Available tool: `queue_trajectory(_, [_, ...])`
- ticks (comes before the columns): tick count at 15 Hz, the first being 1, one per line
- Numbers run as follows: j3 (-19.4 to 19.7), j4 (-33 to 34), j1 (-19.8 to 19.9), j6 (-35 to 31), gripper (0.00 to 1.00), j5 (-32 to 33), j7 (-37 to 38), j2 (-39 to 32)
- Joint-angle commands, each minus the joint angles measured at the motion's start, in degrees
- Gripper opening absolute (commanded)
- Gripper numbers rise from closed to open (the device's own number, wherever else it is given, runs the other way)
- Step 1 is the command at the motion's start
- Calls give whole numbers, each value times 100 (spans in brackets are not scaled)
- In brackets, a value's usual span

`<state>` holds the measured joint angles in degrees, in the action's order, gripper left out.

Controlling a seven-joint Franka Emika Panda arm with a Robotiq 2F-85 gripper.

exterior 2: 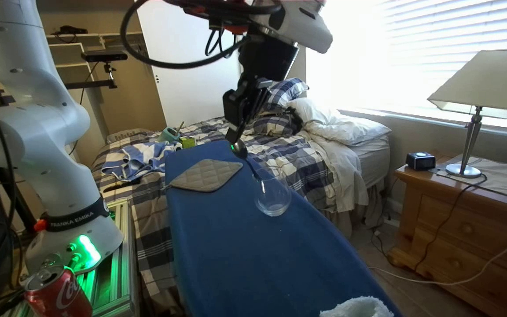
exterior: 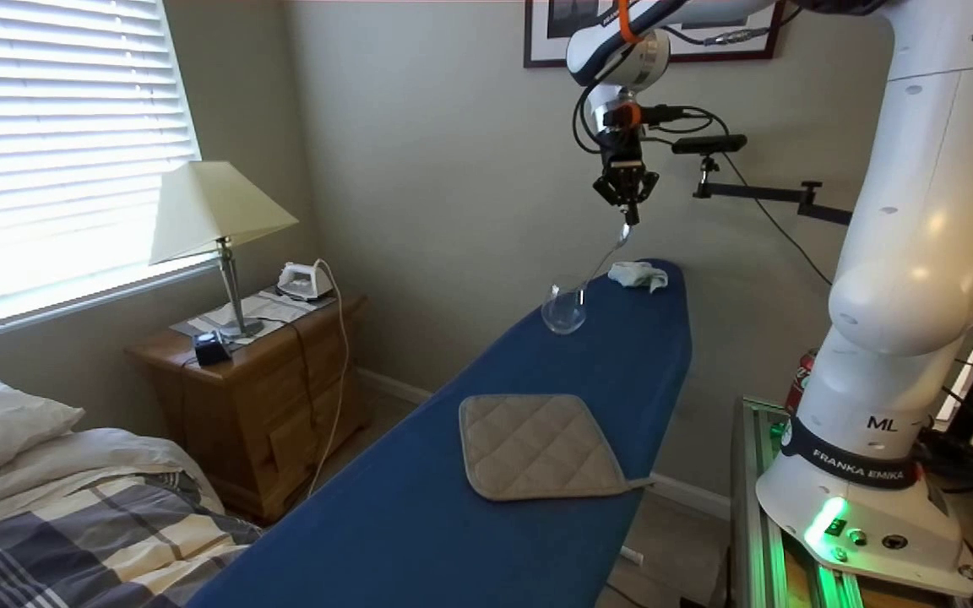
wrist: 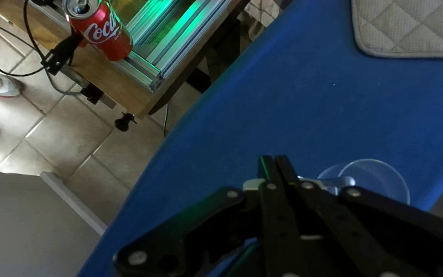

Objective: Put the silver spoon in the glass cup.

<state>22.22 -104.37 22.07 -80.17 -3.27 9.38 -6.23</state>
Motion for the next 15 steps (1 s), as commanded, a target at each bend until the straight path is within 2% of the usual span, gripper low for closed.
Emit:
queue_trajectory(1, [-1,404,46,210,1,48,8,-353])
queue_trajectory(15, [-103,1141,149,190,1,-347,-139,-1274])
